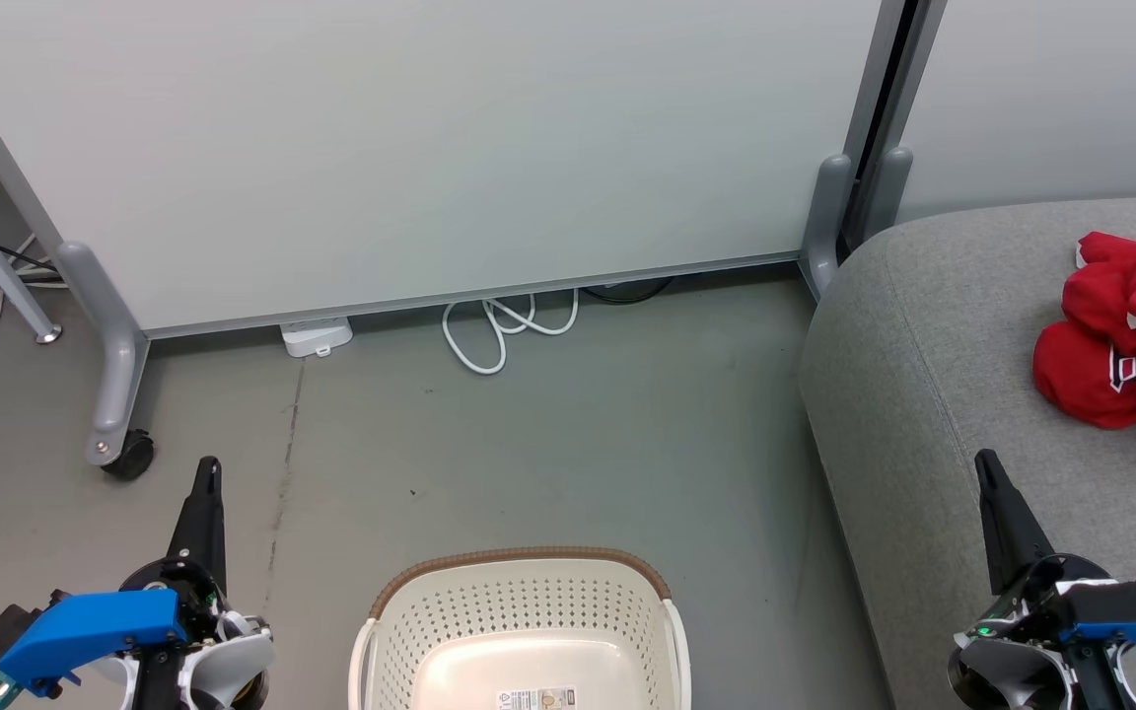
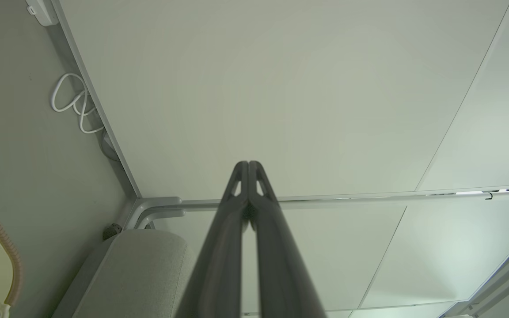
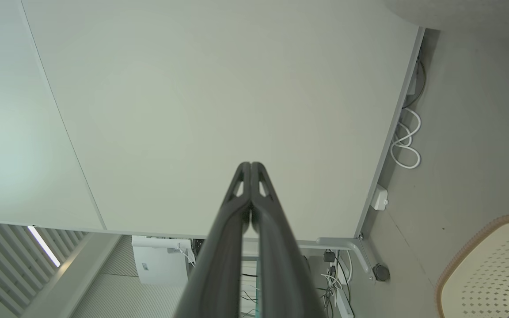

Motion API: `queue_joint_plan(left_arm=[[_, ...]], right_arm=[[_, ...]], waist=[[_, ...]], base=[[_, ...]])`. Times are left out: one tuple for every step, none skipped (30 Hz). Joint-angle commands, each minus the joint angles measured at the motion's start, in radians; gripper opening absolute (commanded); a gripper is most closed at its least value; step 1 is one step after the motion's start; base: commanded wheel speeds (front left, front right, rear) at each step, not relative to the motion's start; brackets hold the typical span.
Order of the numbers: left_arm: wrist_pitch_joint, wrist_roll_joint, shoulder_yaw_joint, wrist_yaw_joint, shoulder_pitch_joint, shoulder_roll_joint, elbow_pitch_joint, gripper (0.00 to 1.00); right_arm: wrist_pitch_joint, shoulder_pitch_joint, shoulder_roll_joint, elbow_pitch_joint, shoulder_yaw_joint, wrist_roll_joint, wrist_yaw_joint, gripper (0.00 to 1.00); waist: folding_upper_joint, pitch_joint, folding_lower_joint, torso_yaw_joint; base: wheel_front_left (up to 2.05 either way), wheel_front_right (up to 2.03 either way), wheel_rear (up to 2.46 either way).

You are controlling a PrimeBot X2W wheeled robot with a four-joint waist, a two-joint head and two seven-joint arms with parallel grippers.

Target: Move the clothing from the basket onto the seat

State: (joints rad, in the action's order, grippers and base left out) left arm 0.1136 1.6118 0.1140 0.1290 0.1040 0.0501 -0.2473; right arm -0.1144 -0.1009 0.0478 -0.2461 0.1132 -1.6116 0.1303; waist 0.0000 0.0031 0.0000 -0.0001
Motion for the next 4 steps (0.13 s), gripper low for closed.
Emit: queue_joint_plan(left_arm=[[0.005,0.002,0.002,0.003,0.009,0.0,0.003,0.0],[0.004,0.002,0.002,0.003,0.009,0.0,0.003,0.0],[0.004,0.002,0.002,0.003,0.009,0.0,0.003,0.0],[0.004,0.002,0.002,0.003,0.009,0.0,0.003,0.0]], right_arm=[[-0.003,-0.014,0.004,0.002,0.002,-0.003,0.001,0.0],[-0.003,-0.014,0.004,0.002,0.002,-0.003,0.001,0.0],[-0.003,-0.014,0.004,0.002,0.002,-0.003,0.001,0.0],[-0.003,-0.014,0.004,0.002,0.002,-0.003,0.001,0.0]], waist=[[0.0,0.0,0.0,0.0],[0.0,0.0,0.0,0.0],[0.0,0.0,0.0,0.0],[0.0,0.0,0.0,0.0]], base=[[0.0,0.0,0.0],[0.0,0.0,0.0],[0.0,0.0,0.0],[0.0,0.0,0.0]])
